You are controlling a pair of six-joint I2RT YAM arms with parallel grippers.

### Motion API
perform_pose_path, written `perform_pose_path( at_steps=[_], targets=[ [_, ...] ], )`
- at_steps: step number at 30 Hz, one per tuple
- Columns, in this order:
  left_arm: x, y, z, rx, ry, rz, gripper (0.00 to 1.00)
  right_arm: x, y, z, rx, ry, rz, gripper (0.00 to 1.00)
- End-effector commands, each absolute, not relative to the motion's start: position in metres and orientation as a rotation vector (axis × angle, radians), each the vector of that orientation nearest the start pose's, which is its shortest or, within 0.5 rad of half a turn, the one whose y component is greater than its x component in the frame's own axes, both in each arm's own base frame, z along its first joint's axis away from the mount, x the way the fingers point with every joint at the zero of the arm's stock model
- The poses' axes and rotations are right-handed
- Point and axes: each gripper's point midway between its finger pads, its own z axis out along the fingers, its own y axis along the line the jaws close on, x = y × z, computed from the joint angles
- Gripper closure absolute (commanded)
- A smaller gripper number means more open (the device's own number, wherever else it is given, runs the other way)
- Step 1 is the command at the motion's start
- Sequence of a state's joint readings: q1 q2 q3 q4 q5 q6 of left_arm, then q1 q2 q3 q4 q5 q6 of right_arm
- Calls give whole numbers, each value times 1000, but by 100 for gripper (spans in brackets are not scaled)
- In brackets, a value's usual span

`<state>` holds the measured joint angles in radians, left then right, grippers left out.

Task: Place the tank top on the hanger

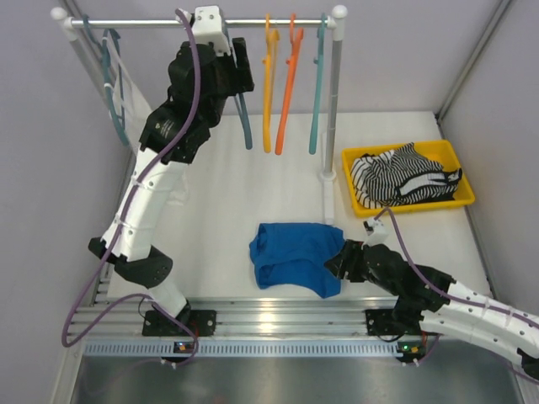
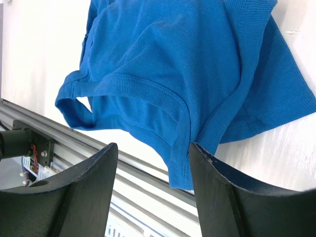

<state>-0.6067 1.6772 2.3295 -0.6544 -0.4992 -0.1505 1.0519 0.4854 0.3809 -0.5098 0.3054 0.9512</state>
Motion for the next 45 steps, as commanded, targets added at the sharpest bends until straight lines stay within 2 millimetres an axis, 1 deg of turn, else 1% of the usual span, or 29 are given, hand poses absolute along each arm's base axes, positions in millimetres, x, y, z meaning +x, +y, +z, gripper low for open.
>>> perform_pose_path(
  at_steps=[1, 4, 5, 6, 8, 13, 17, 18, 24, 33, 38, 45],
  targets=[
    [405, -192, 518, 0, 1621, -222, 31, 130, 191, 112, 76, 2250, 833, 41],
    [408, -190, 508, 1, 1644, -192, 36, 129, 191, 110, 78, 2256, 830, 41],
    [407, -187, 508, 1, 1644, -173, 38, 129, 191, 109, 80, 2258, 830, 41],
    [407, -185, 508, -2, 1645, -162, 38, 129, 191, 109, 79, 2259, 833, 41],
    [407, -181, 500, 9, 1666, -123, 39, 128, 191, 106, 79, 2265, 829, 41],
    [408, -182, 486, 38, 1710, -96, 40, 127, 192, 101, 79, 2276, 834, 41],
    [406, -177, 483, 27, 1718, -72, 43, 127, 193, 101, 78, 2278, 838, 41],
    [403, -174, 487, 24, 1710, -74, 43, 126, 193, 100, 79, 2281, 839, 41],
    [399, -165, 481, 31, 1729, -16, 47, 126, 192, 97, 81, 2286, 837, 41],
    [389, -150, 482, 29, 1723, 32, 53, 125, 193, 95, 79, 2290, 840, 41],
    [386, -148, 484, 43, 1715, 46, 57, 125, 193, 95, 81, 2290, 841, 41],
    [391, -152, 482, 82, 1711, 56, 60, 123, 191, 94, 84, 2291, 841, 42]
  ],
)
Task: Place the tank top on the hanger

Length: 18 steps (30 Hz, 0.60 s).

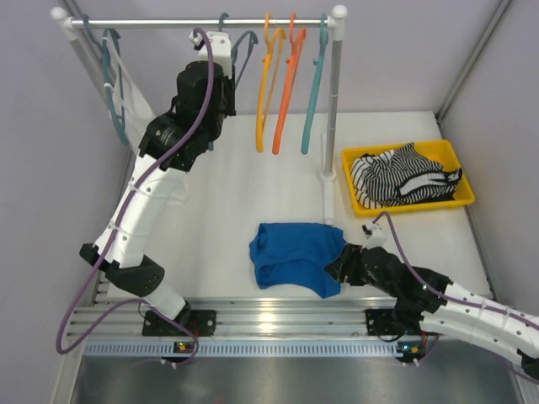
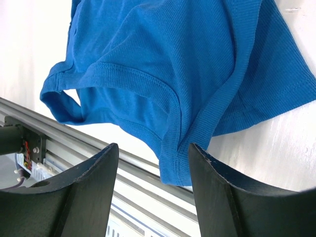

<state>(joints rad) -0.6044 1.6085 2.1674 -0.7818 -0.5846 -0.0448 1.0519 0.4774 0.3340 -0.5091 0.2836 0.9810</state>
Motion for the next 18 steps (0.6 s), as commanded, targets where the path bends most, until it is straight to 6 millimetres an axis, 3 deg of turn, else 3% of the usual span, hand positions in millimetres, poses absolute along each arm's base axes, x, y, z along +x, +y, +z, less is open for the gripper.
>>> perform_pose_path(
  at_steps=[1, 18],
  targets=[
    [391, -153, 482, 85, 1710, 52, 61, 123, 190, 93, 84, 2294, 839, 42],
    [393, -156, 481, 111, 1702, 53, 69, 122, 188, 92, 87, 2298, 836, 42]
  ],
)
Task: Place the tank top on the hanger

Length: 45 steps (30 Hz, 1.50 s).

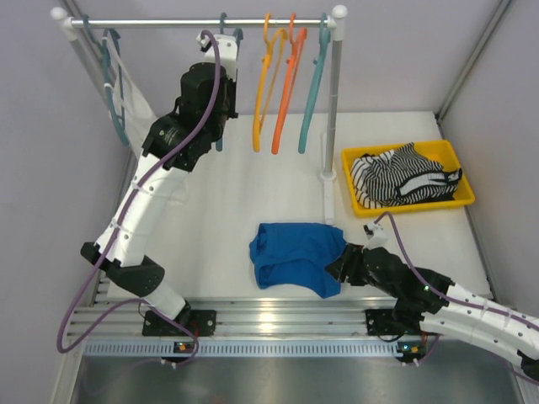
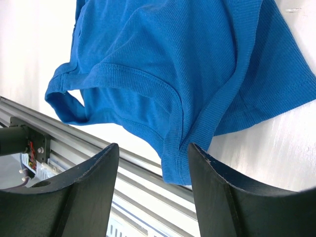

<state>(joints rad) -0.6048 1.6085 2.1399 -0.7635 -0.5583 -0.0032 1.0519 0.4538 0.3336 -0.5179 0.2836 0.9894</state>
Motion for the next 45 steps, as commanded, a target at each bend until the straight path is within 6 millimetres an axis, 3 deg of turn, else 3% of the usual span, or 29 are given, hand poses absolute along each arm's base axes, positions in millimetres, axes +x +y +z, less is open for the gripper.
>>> perform_pose_path(
  at_steps=[1, 6, 7, 11, 19, 25, 33, 41, 45],
  targets=[
    [393, -155, 481, 108, 1699, 53, 69, 122, 188, 92, 89, 2296, 836, 42],
    [392, -154, 482, 105, 1696, 59, 77, 122, 187, 91, 91, 2297, 833, 42],
    [392, -154, 483, 102, 1692, 54, 85, 122, 188, 91, 89, 2299, 835, 42],
    [392, -150, 494, 85, 1654, 61, 100, 122, 188, 91, 90, 2297, 836, 43],
    [384, -140, 527, 28, 1515, 36, 100, 122, 187, 90, 88, 2301, 828, 43],
    [380, -138, 529, 31, 1513, 33, 100, 122, 187, 88, 87, 2303, 824, 43],
    [368, -138, 508, 71, 1552, 5, 100, 123, 188, 87, 79, 2299, 819, 43],
    [340, -128, 487, 100, 1585, -40, 100, 126, 186, 90, 68, 2288, 795, 43],
    [322, -123, 467, 142, 1629, -51, 100, 129, 181, 95, 70, 2277, 764, 43]
  ],
)
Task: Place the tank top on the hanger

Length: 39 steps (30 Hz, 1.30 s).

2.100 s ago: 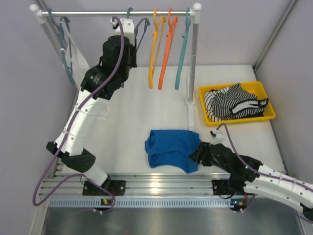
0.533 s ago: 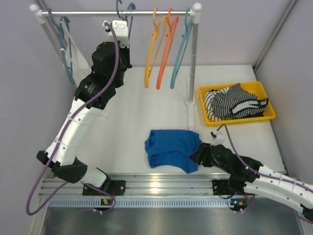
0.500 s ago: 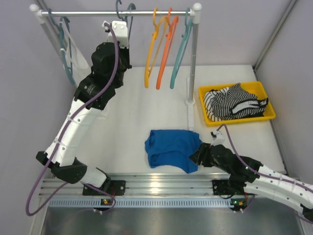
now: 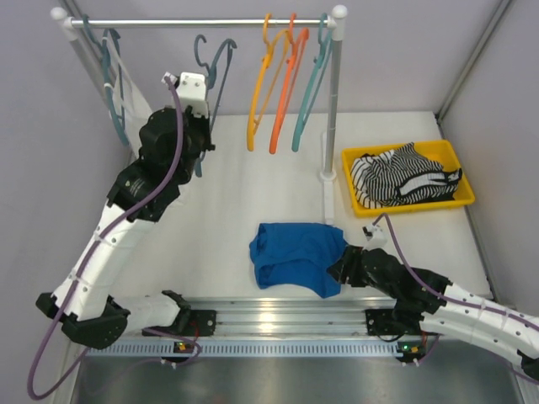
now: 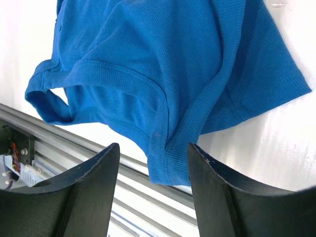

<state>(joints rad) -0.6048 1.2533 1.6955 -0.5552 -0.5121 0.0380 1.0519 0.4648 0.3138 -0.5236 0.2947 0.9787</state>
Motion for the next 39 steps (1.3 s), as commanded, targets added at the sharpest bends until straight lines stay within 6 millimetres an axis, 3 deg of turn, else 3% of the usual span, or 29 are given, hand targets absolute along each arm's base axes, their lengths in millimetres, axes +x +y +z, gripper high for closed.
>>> perform_pose_path(
  at_steps=[1, 5, 6, 7, 9, 12, 18, 22, 24, 31, 39],
  targets=[
    [314, -118, 459, 140, 1640, -53, 100, 129, 179, 95, 64, 2280, 750, 43],
    [292, -109, 428, 140, 1707, -83, 100, 131, 175, 106, 57, 2263, 730, 43],
    [281, -105, 428, 127, 1699, -120, 100, 131, 175, 108, 52, 2263, 729, 43],
    [276, -109, 405, 163, 1750, -135, 100, 130, 174, 109, 42, 2266, 722, 43],
    [259, -112, 381, 197, 1792, -199, 100, 130, 174, 113, 26, 2267, 716, 43],
    [237, -114, 363, 242, 1818, -276, 100, 129, 176, 119, -1, 2271, 718, 44],
    [199, -129, 301, 371, 1974, -425, 100, 126, 184, 115, -76, 2313, 677, 49],
    [177, -138, 278, 450, 2031, -522, 100, 118, 196, 107, -123, 2344, 667, 56],
    [165, -141, 275, 482, 2034, -577, 100, 117, 200, 103, -136, 2357, 641, 60],
    [130, -155, 294, 624, 1985, -756, 100, 111, 206, 84, -217, 2412, 450, 59],
    [117, -161, 280, 719, 2061, -806, 100, 114, 204, 75, -225, 2444, 306, 56]
  ],
)
